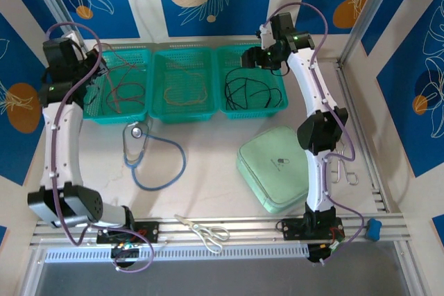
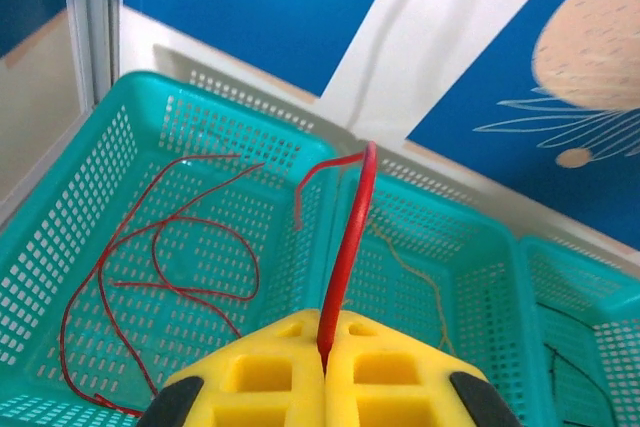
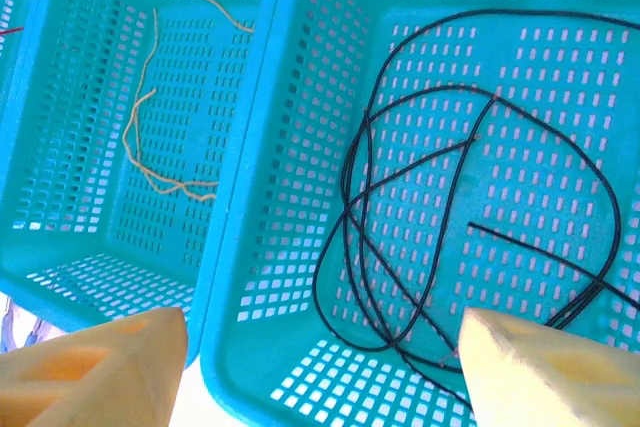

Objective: Untangle the cables

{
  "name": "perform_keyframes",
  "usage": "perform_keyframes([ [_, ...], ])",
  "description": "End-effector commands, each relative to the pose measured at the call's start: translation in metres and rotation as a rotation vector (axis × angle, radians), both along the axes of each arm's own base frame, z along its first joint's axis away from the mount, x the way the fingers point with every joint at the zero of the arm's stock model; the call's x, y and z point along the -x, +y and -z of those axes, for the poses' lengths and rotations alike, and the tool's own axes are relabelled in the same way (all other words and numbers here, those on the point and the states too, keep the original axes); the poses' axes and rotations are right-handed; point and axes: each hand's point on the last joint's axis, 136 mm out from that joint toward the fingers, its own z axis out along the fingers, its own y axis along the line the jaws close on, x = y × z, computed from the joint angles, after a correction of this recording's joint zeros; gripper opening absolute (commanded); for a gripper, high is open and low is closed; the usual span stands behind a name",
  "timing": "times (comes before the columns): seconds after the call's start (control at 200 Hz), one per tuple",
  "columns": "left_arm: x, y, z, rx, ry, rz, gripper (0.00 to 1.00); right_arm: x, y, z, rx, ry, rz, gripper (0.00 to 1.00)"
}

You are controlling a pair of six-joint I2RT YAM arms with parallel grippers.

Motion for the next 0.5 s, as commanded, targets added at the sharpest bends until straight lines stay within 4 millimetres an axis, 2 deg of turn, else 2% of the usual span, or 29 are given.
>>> perform_keyframes([
  [0.0,-0.018,0.02,0.019,-0.052,0.01,-0.059,0.0,0.018,0.003,-0.034,-0.047,-0.048,-0.038,0.72],
  [0.115,-0.03,0.033,0.041,-0.115,0.039,-0.109,0.0,0.025,0.003,-0.041,-0.058,-0.064,-0.044,0.73],
  [0.295,-0.046,0.049,0.054,-0.21,0.031,-0.159,0.0,0.034,0.001,-0.052,-0.062,-0.083,-0.054,0.73],
  [0.495,-0.069,0.053,0.072,-0.203,0.019,-0.172,0.0,0.04,0.004,-0.058,-0.086,-0.083,-0.061,0.73],
])
